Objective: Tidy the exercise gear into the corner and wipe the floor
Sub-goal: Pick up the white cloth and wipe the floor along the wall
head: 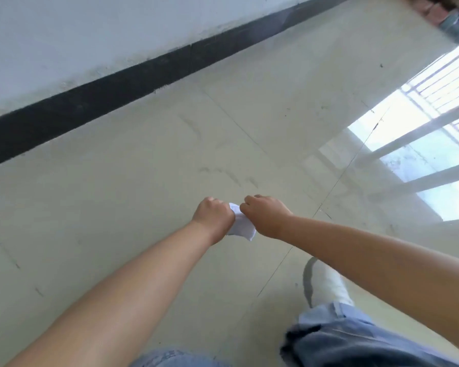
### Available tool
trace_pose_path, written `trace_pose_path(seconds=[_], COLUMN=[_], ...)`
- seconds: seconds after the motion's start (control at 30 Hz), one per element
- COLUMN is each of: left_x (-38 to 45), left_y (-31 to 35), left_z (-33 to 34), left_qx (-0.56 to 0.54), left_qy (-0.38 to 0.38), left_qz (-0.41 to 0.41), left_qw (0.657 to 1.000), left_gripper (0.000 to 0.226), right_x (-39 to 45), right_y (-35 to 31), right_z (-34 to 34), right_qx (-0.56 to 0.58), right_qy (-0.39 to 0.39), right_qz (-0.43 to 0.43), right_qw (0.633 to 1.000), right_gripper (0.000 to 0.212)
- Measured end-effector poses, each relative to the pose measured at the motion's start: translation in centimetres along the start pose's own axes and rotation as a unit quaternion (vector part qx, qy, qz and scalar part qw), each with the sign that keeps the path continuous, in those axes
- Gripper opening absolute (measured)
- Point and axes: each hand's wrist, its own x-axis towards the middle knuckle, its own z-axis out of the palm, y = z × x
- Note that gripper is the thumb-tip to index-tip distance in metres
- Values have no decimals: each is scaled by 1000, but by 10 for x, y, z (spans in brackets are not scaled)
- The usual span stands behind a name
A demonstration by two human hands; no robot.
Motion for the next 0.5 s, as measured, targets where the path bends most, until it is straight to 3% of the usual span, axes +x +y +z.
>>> trace_pose_path(seconds=[0.1, 0.27, 0.33, 0.4, 0.47, 0.5], left_x=[7, 24, 38, 49, 71, 93], left_y=[7, 16, 18, 26, 44, 54], left_z=[-9, 0, 0, -9, -10, 10], left_qx=[5, -13, 12, 14, 29, 22], left_qy=[7, -59, 8, 65, -59, -72], left_qz=[7, -50, -52, -57, -32, -25], left_qw=[1000, 997, 999, 996, 997, 997], left_gripper=[32, 30, 22, 33, 22, 25], right_x=[-5, 18, 28, 32, 30, 26], right_y=[11, 38, 59, 79, 100, 109], right_z=[9, 36, 45, 57, 78, 91], right_qx=[19, 45, 73, 103, 80, 67], right_qy=[6, 18, 49, 105, 121, 104], right_qz=[23, -42, -57, -84, -109, -111], right_qw=[1000, 998, 995, 986, 983, 986], right_gripper=[29, 30, 30, 27, 24, 28])
